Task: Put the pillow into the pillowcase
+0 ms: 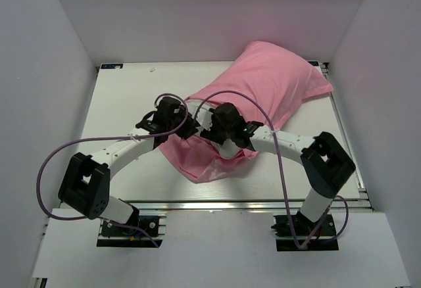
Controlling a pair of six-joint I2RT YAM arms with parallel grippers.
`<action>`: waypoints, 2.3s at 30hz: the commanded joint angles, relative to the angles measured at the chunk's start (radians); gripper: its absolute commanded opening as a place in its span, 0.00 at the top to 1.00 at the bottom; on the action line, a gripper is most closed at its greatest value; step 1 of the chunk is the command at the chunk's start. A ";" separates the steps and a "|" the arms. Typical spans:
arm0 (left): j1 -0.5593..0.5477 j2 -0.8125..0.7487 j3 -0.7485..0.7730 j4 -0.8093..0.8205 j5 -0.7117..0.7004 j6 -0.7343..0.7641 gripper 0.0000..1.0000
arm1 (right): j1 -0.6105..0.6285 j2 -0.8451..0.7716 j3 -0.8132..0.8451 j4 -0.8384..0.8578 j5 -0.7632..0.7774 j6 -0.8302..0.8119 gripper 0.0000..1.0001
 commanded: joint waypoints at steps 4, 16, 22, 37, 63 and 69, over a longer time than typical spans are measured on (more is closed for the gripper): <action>0.005 -0.138 -0.024 0.005 -0.039 0.007 0.53 | -0.090 0.133 0.114 0.095 0.143 0.075 0.90; 0.005 -0.150 -0.122 0.078 0.021 -0.001 0.53 | -0.179 0.028 0.228 -0.055 -0.139 0.271 1.00; 0.004 0.042 -0.006 0.077 0.052 0.061 0.52 | -0.179 0.032 0.281 -0.101 -0.184 0.317 1.00; 0.002 0.341 0.179 -0.004 0.079 0.157 0.59 | -0.204 0.041 0.294 -0.129 -0.187 0.351 1.00; 0.008 -0.413 0.040 -0.281 0.166 0.176 1.00 | -0.215 0.210 0.240 0.046 0.118 0.421 1.00; 0.007 -0.380 0.144 -0.276 0.289 0.182 1.00 | -0.201 0.348 0.346 -0.032 0.291 0.537 1.00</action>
